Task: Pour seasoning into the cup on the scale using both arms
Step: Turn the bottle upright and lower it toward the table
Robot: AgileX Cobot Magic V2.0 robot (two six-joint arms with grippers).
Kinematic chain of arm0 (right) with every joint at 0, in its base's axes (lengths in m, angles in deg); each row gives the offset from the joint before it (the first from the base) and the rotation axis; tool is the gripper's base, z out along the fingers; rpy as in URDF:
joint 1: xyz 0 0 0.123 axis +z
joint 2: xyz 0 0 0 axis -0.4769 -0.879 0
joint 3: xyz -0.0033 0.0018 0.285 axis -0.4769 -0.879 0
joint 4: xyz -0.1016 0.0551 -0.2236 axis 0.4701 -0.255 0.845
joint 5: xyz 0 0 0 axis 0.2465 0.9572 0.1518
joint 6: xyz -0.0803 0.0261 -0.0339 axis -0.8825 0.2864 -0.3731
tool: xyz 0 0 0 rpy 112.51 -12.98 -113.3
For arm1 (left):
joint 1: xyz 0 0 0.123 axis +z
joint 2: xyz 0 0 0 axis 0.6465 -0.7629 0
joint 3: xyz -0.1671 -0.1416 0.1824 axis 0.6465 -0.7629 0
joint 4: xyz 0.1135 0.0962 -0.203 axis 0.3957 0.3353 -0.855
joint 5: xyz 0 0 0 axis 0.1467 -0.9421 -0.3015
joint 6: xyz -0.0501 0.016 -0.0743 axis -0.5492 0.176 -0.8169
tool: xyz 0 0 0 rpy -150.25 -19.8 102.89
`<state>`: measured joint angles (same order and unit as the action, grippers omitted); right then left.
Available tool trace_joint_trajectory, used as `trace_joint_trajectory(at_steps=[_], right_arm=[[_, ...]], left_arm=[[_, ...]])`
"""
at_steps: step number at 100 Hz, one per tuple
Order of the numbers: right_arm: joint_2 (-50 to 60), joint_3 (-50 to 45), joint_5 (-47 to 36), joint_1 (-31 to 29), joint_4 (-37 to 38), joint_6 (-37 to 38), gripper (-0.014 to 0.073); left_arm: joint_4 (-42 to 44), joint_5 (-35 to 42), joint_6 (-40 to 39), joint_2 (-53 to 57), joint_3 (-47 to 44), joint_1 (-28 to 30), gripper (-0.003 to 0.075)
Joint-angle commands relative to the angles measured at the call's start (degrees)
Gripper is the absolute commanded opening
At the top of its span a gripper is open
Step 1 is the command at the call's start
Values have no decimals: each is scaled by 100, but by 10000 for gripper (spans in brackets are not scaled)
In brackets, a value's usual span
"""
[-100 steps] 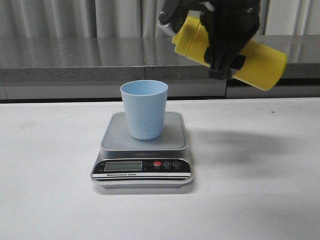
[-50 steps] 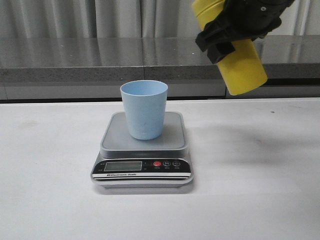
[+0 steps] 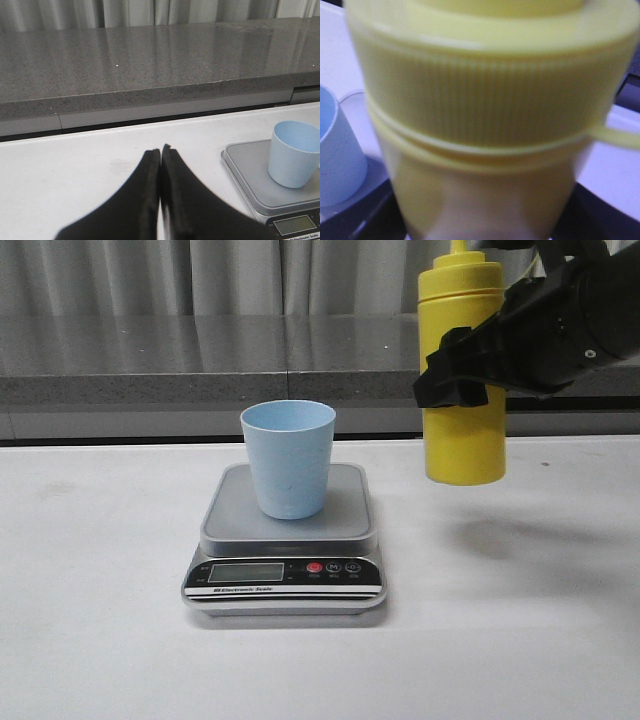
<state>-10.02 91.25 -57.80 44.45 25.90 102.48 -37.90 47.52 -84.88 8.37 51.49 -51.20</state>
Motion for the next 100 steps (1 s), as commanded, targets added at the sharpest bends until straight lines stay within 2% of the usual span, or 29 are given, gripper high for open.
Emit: trace_joint_trajectory(at_steps=[1,18,51,76,100], right_arm=[[289,-106,-1018,-189,-99,-21,227],[278,-517,-1492,-438,-86,-226,227],[-73,-759,-2125,-475,-69,-1224,227],[-648,-759,-2859,-475,-528,-2032,227],[-864,-759,-3004,-475,-589,-2114,227]], left_arm=[[-2,479,-68,-19,143,34,-20],[-2,479,-68,-19,143,34,-20],[-2,479,-68,-19,143,34,-20],[-2,479,-68,-19,143,34,-20],[-2,479,-68,-19,143,34,-20]])
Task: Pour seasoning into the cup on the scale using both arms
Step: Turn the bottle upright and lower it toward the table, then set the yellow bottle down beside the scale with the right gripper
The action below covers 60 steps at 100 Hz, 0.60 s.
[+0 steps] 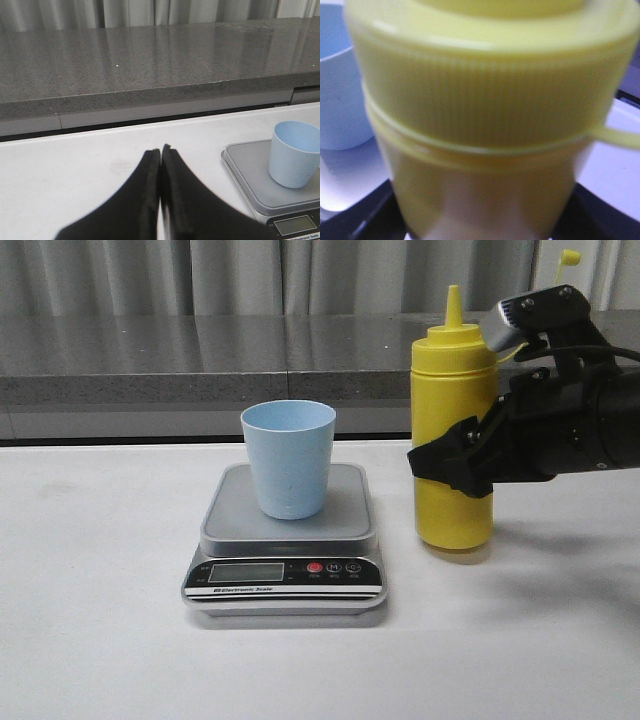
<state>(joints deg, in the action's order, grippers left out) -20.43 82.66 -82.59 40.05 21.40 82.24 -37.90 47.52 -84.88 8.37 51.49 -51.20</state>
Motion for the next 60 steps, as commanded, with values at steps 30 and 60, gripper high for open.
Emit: trace_joint_trajectory(at_steps=[30,60], right_arm=[[-81,100,-668,-35,-327,-104,227],[-174,100,-753,-35,-327,-104,227]], left_arm=[[-2,479,-68,-19,143,34,-20],[-2,479,-68,-19,143,34,-20]])
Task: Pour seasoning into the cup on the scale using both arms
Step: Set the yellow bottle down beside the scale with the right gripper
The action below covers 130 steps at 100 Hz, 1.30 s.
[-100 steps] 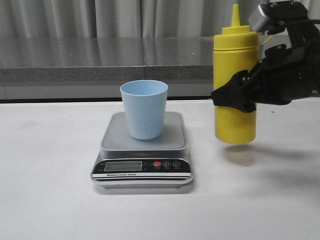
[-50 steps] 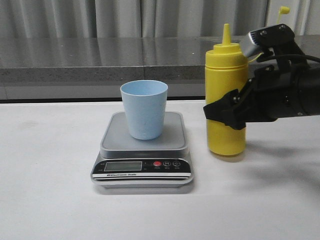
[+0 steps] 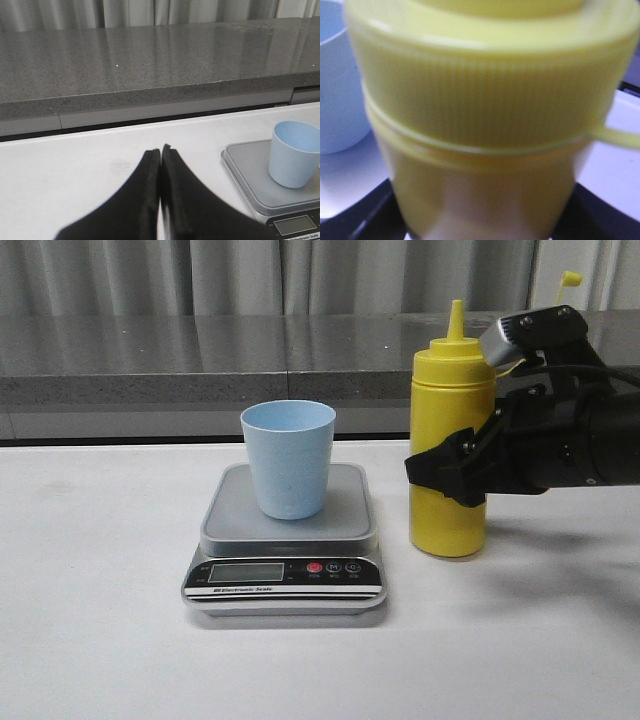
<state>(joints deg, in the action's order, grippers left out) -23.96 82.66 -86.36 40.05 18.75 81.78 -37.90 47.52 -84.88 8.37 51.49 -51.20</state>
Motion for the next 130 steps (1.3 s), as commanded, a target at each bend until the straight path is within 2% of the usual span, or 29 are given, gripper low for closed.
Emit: trace_joint_trajectory(at_steps=[1,25,33,50,62,130], right_arm=[[179,100,-375,-35,-62,-57,227],[179,100,-363,-35,-62,-57,239],[179,100,-363,-35,-62,-57,311],[179,100,-368,-35,-112,-57,550],[179,100,-368,-35,-158,-57,643],[378,-122,-409,-35,-255,-57,647]], left_arm=[[-2,479,-68,-19,143,34,-20],[-2,479,-68,-19,143,34,-20],[-2,479,-68,-19,143,34,-20],[-2,479,-68,-19,143,34,-20],[-2,479,-68,-19,143,34,-20],[-2,479,-68,-19,143,34,-20]])
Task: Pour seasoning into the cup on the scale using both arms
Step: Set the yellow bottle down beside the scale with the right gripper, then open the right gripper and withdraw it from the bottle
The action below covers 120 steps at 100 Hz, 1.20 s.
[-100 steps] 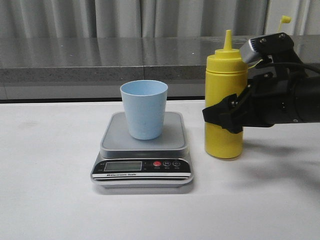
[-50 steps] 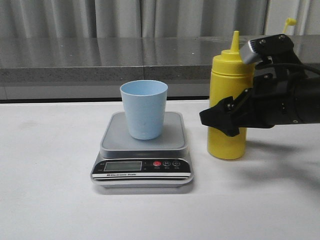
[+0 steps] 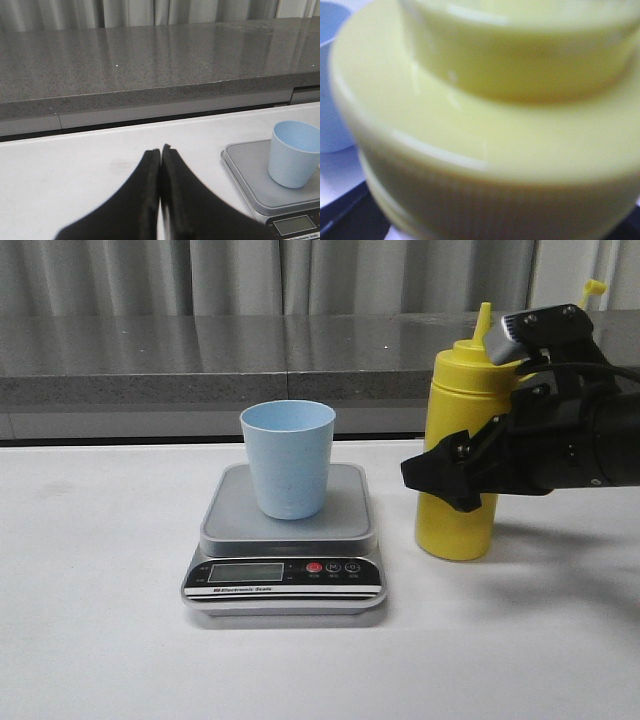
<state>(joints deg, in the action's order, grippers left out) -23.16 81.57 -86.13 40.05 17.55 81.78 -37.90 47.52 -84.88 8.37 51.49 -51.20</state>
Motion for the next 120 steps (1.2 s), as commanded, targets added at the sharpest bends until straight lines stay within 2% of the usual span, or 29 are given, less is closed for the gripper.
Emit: trace_joint_trajectory(at_steps=[1,86,120], right_arm=[[298,-23,-433,-35,-135,-57,647],[1197,-1221,-539,-35,-502,-135,647],[2090,-1987,-368,-35,-1242,-384,647]], left_arm=[[-2,479,-68,-19,143,34,-20],[-2,479,-68,-19,143,34,-20],[-2,479,-68,-19,143,34,-20]])
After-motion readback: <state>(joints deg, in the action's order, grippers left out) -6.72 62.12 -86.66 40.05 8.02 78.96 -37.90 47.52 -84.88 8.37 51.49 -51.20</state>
